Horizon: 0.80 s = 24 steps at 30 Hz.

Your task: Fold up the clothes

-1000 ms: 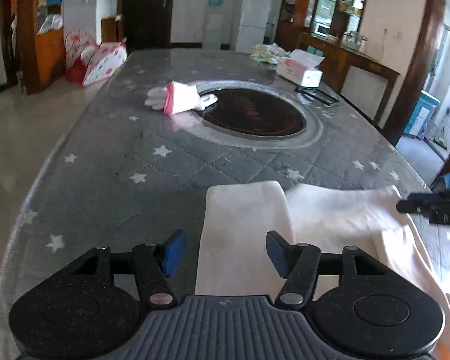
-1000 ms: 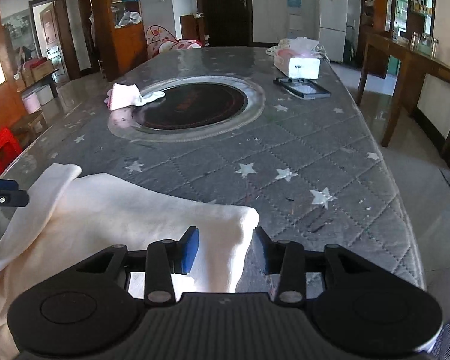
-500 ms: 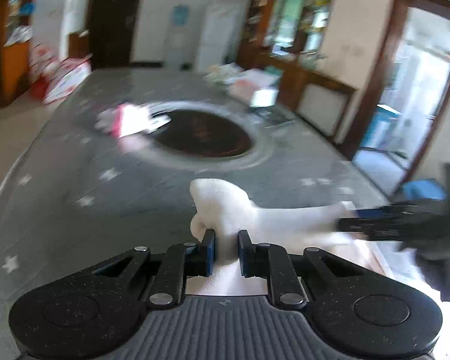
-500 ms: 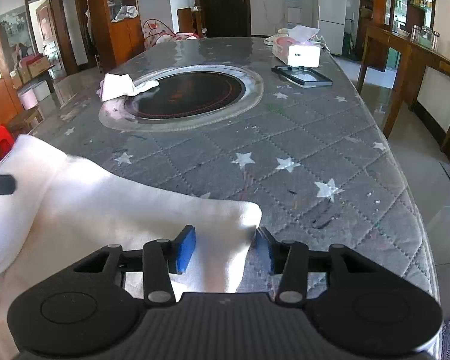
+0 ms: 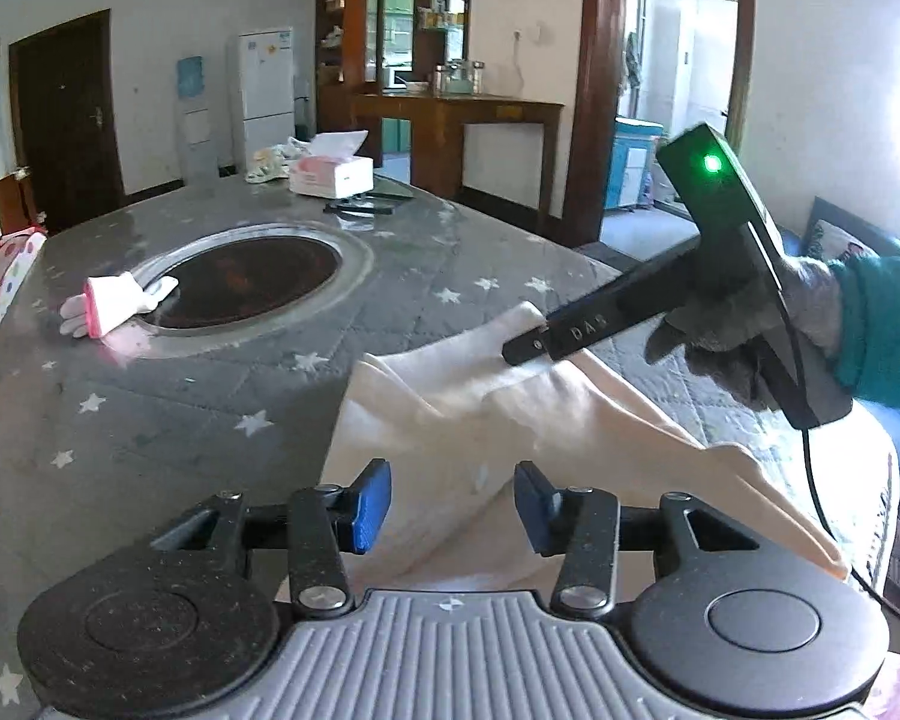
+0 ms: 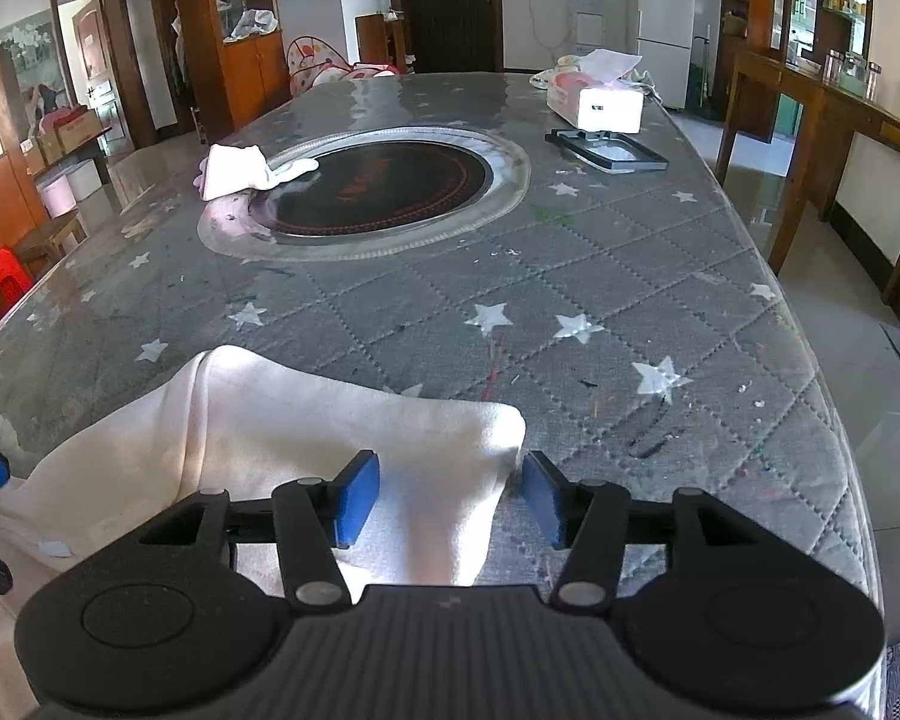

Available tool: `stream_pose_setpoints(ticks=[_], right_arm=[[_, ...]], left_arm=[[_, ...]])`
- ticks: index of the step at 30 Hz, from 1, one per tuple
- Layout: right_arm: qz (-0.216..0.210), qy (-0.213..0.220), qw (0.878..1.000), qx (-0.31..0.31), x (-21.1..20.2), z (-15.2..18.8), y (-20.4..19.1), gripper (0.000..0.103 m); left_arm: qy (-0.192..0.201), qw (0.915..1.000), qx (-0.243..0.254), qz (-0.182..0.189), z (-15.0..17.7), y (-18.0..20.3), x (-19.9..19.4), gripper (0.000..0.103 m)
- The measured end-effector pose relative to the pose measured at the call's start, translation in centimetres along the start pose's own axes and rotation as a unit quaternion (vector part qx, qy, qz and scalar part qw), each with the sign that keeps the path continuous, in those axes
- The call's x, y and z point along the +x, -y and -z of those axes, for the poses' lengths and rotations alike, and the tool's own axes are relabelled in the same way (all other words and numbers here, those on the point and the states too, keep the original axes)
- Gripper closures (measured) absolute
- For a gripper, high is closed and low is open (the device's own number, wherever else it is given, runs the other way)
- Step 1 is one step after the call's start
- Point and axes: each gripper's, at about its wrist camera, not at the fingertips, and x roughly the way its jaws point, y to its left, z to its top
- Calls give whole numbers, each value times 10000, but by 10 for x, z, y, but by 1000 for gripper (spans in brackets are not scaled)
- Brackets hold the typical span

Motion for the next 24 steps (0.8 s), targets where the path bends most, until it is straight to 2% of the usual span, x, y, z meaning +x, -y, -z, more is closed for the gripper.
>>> stream_pose_setpoints(ticks=[7,8,9,10,12,14,18,21,24], right_arm=[[10,21,10000,28,0,1,-1,46],[10,20,10000,31,0,1,-1,46],[7,18,10000,31,0,1,0,46],[4,17,10000,32,0,1,0,46],[6,21,10000,21,0,1,0,48],[8,26,10000,9,-1,0,0,53],[-1,43,10000,77,1,-4,2,72],[-6,54,9999,113,4,-7,3,82],[16,79,10000,51,7,-11,-1,90]], left_arm=[[-183,9983,493,-263,-1,17,24,54],[-225,9978,543,-291,0,17,28,58],[-265,9974,597,-319,1,18,32,70],[-312,9970,631,-330,3,17,35,77],[-312,9979,490,-302,3,9,34,91],[-210,9988,216,-393,0,-5,29,94],[12,9958,-418,-820,-10,-43,16,96],[106,9886,-784,-1285,-14,-72,12,96],[64,9817,-1129,-1530,-11,-97,12,96]])
